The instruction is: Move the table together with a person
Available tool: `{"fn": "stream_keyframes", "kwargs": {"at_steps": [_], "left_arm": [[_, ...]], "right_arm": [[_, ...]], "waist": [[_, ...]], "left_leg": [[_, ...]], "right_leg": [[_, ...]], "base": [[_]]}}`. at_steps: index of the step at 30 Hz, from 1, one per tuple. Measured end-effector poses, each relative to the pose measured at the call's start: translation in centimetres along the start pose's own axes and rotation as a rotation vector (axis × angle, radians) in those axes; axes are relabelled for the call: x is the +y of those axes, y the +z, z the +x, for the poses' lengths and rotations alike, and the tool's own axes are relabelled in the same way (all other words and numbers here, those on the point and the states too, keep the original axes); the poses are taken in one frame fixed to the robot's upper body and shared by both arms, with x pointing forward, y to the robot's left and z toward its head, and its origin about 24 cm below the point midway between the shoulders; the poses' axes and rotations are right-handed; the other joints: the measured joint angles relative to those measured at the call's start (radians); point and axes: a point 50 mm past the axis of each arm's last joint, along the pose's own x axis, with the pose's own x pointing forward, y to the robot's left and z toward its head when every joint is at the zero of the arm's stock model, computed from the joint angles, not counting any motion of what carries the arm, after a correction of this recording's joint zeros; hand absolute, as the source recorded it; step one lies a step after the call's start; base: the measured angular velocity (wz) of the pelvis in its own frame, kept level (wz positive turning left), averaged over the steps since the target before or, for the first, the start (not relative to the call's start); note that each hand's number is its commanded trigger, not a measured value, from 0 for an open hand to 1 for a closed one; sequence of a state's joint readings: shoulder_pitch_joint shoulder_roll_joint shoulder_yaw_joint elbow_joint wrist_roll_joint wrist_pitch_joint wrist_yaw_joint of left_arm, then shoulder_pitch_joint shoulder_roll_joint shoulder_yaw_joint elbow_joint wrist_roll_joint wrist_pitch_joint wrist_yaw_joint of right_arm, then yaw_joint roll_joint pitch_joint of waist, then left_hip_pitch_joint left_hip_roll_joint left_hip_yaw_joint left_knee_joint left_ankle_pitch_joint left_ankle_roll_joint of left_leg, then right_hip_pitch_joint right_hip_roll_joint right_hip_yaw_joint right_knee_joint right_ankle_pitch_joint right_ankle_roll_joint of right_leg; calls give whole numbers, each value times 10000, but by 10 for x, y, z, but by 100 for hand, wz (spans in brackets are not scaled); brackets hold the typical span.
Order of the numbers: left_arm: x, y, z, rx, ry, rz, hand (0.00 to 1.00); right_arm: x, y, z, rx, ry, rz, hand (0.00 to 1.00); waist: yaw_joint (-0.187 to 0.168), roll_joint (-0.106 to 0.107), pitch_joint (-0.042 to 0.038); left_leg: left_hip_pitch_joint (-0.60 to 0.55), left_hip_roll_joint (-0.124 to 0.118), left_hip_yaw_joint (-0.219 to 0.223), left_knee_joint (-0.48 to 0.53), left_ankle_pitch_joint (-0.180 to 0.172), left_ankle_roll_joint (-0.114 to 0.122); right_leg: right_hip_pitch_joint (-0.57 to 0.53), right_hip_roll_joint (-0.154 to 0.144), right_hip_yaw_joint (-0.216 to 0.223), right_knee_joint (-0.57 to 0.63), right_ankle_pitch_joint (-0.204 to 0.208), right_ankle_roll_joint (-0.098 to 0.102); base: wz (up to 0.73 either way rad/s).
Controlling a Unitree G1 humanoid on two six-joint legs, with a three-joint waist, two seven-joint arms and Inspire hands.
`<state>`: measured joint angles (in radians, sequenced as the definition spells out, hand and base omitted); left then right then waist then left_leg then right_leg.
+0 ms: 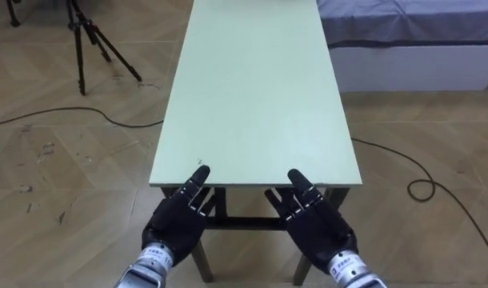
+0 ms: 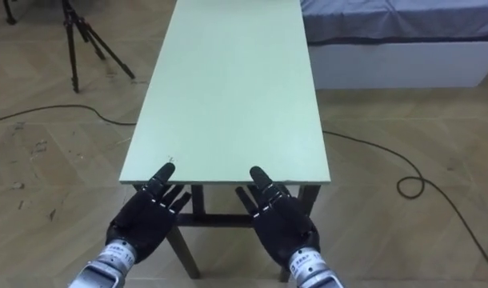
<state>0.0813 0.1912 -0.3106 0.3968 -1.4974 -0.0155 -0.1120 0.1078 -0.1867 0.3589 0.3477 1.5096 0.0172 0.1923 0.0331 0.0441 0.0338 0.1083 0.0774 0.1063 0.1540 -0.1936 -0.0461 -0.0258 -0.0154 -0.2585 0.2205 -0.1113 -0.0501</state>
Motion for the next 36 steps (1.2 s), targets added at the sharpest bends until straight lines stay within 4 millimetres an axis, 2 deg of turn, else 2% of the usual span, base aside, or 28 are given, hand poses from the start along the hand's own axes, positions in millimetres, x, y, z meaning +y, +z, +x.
{"fn": "stream_keyframes", "kwargs": {"at_steps": [8, 22, 28, 29, 30, 31, 32, 33, 36], "left_arm": [[5, 0, -1, 268, 196, -29, 0], [4, -4, 2, 296, 512, -235, 0], [-2, -3, 4, 207, 555, -719, 0], [-5, -3, 4, 180, 499, -746, 11], [-6, -2, 4, 157, 449, -769, 62], [-9, -1, 4, 98, 344, -988, 82], [-11, 0, 5, 63, 282, -1059, 94], [-11, 0, 5, 61, 305, -1069, 100], [-11, 0, 5, 67, 342, -1078, 100]], "right_arm": [[0, 13, 7, -919, -301, 971, 0], [-1, 14, 10, -999, -956, 1146, 0], [1, 14, 11, -1090, -943, 1463, 0], [2, 15, 11, -1123, -891, 1478, 0], [3, 16, 11, -1132, -872, 1483, 42], [3, 16, 11, -1125, -879, 1487, 71], [4, 15, 12, -1120, -879, 1514, 87], [4, 15, 12, -1124, -873, 1518, 100], [4, 16, 12, -1150, -874, 1526, 100]], "waist": [[1, 27, -38], [-123, 84, -117], [-138, 44, -153], [-147, 27, -177], [-139, 26, -177], [-114, 26, -178], [-115, 25, -179], [-120, 25, -178], [-120, 19, -180]], "left_leg": [[103, -8, -8, 64, 1, 1], [216, -13, 4, 63, 0, 1], [95, -21, -10, 105, 0, 1], [40, -21, -30, 126, 0, 1], [21, -17, -35, 123, 0, 1], [9, -5, -27, 124, 0, 1], [-1, -5, -25, 122, 0, 1], [-17, -6, -24, 122, 0, 1], [-52, -9, -23, 122, 0, 2]], "right_leg": [[106, 15, 3, -99, -16, 26], [317, -19, -48, -162, -37, 57], [209, -23, -60, -178, -39, 60], [126, -18, -75, -170, -27, 48], [110, -16, -74, -158, -4, 40], [110, -6, -50, -164, 35, 30], [110, -5, -48, -162, 36, 30], [111, -5, -48, -161, 36, 31], [106, -6, -50, -167, 41, 38]], "base": [[-1], [1], [0], [0], [0], [-4], [-3], [0], [0]]}}
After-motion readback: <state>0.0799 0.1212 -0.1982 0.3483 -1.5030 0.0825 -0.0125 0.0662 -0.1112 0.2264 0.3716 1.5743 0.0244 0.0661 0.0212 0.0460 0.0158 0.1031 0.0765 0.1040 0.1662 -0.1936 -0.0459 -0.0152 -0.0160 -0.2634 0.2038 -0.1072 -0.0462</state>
